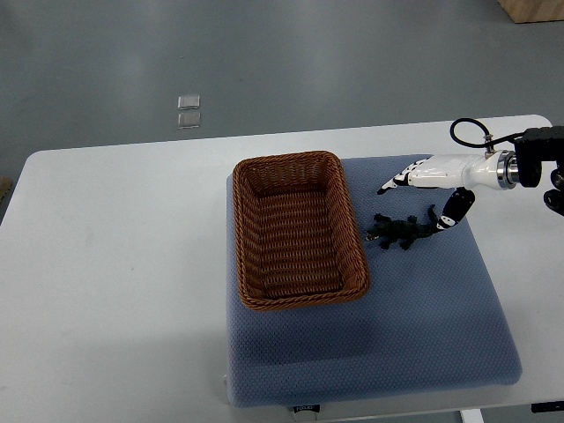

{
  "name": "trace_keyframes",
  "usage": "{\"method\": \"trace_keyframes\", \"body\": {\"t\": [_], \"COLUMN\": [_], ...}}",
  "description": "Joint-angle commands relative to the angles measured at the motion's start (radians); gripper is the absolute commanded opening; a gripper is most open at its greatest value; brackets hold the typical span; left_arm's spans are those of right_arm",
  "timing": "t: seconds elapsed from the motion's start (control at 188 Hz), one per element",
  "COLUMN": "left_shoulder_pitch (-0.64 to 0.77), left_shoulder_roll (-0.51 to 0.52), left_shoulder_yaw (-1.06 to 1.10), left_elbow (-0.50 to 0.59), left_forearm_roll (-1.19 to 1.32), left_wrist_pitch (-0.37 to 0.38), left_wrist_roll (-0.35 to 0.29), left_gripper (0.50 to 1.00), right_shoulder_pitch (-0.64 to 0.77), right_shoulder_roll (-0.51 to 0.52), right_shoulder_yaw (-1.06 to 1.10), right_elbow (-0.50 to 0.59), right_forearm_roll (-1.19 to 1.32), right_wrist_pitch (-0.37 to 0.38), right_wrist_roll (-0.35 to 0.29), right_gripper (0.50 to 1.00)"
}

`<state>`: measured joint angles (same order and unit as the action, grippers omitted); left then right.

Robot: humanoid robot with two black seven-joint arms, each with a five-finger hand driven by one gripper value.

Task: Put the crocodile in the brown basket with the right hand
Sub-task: 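Swing the right hand over the dark crocodile toy, fingers open, then lower the right hand onto the crocodile toy and close the fingers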

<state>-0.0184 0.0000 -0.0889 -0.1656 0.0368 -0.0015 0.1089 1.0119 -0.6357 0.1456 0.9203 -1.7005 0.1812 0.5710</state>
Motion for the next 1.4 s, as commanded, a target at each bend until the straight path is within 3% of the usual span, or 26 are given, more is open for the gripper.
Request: {"method": "trace_keyframes", "body": {"t": [0.0, 1.396], "left_shoulder_pitch": [0.000, 0.000], "left_shoulder_roll": [0.000, 0.000], "left_shoulder_yaw": [0.000, 0.000], "left_elbow": [0.000, 0.000], "left_forearm_roll": [0.000, 0.000], "left_wrist_pitch": [0.000, 0.000], "left_wrist_roll": [0.000, 0.000], "left_gripper": [1.000, 1.000], "right_shoulder_pitch": [0.004, 0.004], "right_shoulder_roll": [0.004, 0.088], "right_shoulder_yaw": [-0.008, -0.080], "right_elbow": [0.000, -0.044], "right_forearm_roll": [0.001, -0.005], "right_wrist_pitch": [0.001, 0.003], "right_wrist_roll": [-0.008, -0.045], "right_gripper": [0.924, 0.901]}}
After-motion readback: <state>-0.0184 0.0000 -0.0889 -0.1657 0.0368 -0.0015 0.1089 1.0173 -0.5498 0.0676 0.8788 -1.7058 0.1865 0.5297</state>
